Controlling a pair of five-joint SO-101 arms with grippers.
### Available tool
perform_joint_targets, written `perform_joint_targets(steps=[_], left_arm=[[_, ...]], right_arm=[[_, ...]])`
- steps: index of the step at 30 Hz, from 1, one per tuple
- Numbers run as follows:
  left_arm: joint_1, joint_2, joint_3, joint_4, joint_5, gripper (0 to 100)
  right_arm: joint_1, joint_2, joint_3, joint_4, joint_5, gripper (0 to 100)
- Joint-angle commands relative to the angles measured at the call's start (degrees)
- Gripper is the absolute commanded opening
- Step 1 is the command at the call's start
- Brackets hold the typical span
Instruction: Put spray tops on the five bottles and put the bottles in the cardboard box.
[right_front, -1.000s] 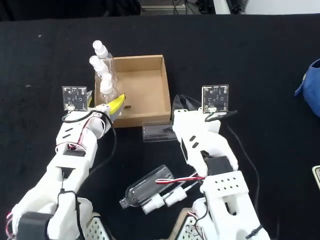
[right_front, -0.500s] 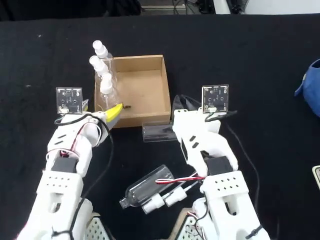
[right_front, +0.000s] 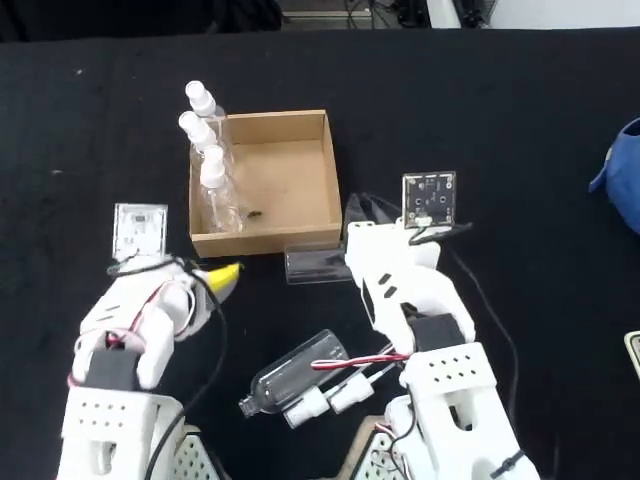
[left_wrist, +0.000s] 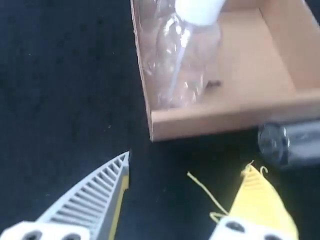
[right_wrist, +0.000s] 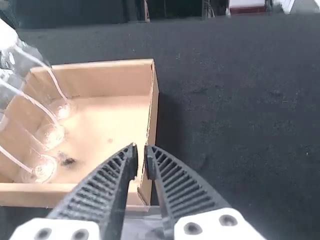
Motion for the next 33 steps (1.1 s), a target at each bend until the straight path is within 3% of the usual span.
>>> perform_joint_targets(steps=[1,6,11,17,25,33], left_arm=[[2.0,-14.9,-2.9,9.9,-8.7,21],[6.1,-20.7,-2.9,19.8,-13.9,22],[7.5,-14.2,-2.2,20.9,-19.0,22],[20.2,-2.7,-6.5,20.8,-20.7,22],[30.1,19.5,-21.2,20.5,-15.5,22],[36.1,35.3,-23.0,14.7,-15.0,21]], right_arm=[[-0.5,-1.0,-0.6,-1.8,0.5,1.4],[-0.5,-1.0,-0.6,-1.7,0.5,1.5],[-0.5,-1.0,-0.6,-1.8,0.5,1.5],[-0.4,-1.0,-1.0,-1.8,0.6,1.5],[13.6,-1.0,-6.3,0.5,0.2,1.5],[19.9,-1.0,-8.4,0.4,0.1,1.4]])
